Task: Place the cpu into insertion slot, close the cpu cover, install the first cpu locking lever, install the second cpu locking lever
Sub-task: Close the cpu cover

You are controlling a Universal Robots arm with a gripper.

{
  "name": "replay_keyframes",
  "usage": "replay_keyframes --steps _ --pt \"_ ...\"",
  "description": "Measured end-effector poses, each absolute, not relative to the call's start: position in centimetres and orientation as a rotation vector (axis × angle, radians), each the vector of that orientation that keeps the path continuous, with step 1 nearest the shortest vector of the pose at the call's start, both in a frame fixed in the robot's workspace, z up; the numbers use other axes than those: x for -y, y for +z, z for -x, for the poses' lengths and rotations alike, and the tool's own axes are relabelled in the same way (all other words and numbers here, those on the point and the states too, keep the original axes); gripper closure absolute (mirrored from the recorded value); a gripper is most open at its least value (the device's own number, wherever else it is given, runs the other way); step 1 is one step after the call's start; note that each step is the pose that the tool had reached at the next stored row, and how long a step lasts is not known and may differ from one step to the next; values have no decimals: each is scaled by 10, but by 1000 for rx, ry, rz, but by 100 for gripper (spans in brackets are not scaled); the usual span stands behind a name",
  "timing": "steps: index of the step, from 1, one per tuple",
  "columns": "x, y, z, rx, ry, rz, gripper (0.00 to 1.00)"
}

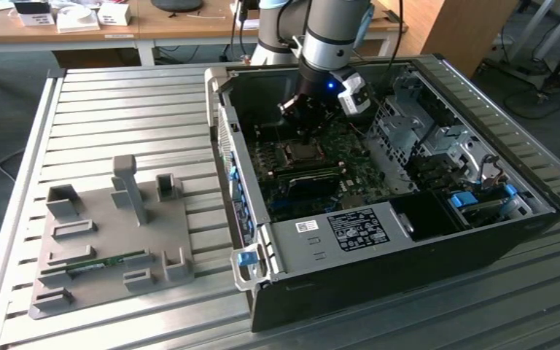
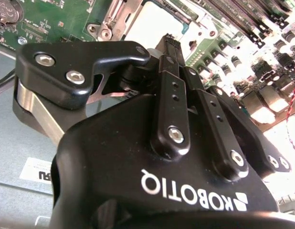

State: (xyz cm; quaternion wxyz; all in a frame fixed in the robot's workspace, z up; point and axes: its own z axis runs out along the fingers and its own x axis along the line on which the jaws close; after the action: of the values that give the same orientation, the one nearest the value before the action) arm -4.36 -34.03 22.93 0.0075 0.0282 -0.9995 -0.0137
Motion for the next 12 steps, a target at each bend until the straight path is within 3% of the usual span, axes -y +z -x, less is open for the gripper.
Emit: replay_keyframes --steps 12 --pt "340 229 44 3125 -43 -88 89"
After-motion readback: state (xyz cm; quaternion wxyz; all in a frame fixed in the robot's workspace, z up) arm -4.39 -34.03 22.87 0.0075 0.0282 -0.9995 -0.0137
